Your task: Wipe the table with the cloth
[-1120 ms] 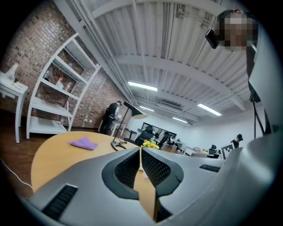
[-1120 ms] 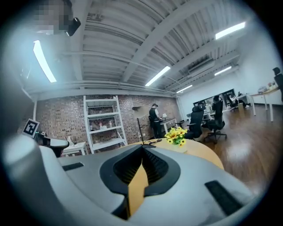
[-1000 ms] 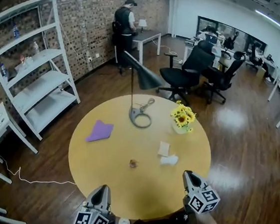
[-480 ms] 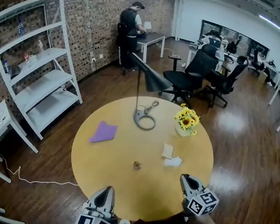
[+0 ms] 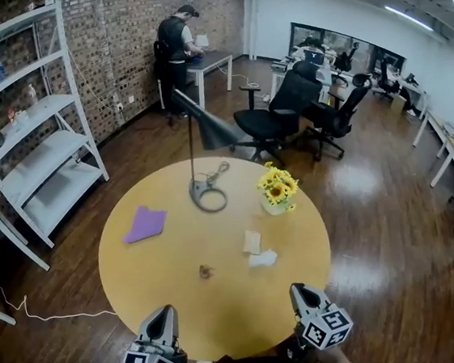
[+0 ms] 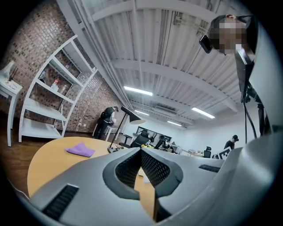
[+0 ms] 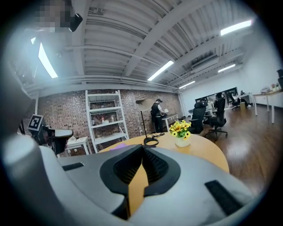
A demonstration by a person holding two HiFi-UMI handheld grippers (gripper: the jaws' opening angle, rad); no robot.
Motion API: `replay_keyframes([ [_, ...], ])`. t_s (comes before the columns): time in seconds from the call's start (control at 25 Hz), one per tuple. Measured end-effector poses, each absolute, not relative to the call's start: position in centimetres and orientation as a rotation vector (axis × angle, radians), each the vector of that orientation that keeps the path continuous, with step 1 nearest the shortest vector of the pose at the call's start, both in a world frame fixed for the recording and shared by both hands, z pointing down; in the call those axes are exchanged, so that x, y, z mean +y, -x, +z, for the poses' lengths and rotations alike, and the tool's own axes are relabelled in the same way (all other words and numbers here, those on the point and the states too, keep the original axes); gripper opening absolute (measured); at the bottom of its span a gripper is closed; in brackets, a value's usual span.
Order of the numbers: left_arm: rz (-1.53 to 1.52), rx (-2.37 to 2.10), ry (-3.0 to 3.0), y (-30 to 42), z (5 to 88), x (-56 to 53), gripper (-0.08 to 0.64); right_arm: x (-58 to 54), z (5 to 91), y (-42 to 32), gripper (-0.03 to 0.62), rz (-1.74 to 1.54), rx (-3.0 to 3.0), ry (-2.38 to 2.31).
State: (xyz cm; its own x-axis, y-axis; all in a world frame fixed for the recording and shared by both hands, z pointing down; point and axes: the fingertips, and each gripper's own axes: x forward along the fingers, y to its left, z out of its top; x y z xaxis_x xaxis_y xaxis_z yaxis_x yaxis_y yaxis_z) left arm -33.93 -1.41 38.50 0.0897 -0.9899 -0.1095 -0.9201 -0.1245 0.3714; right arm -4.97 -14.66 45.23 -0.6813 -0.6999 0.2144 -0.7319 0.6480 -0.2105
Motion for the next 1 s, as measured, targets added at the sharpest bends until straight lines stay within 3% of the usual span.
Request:
replay_keyframes([
  [0.36,-0.49,-1.942,-2.109,36.1,39.0,-0.5,0.002,-14.8,45.2,7.8,0.003,0.403,-2.727,-1.157],
  [0.44,-0.477,-1.944,-2.117,36.6,39.2,0.0,0.046,-14.8,45.7,8.5,0.005,0.391,-2.715,-1.161],
  [0.48,-0.461,-1.948,-2.12,36.9,39.5,0.2,0.086,-14.8,46.1,9.0,0.023,0.387,-2.708,-1.159],
  [0.52,-0.442,-1.955,-2.119,37.4,39.7,0.4,0.108,-14.8,46.7,9.7,0.087,0.387,-2.699,-1.149],
  [0.6,-0.408,-1.966,-2.112,38.5,40.2,0.9,0.124,-14.6,47.8,11.5,0.152,0.389,-2.68,-1.122],
  [1.0,-0.302,-1.993,-2.054,42.2,41.8,1.8,0.124,-14.9,51.1,20.2,0.159,0.335,-2.624,-0.958],
])
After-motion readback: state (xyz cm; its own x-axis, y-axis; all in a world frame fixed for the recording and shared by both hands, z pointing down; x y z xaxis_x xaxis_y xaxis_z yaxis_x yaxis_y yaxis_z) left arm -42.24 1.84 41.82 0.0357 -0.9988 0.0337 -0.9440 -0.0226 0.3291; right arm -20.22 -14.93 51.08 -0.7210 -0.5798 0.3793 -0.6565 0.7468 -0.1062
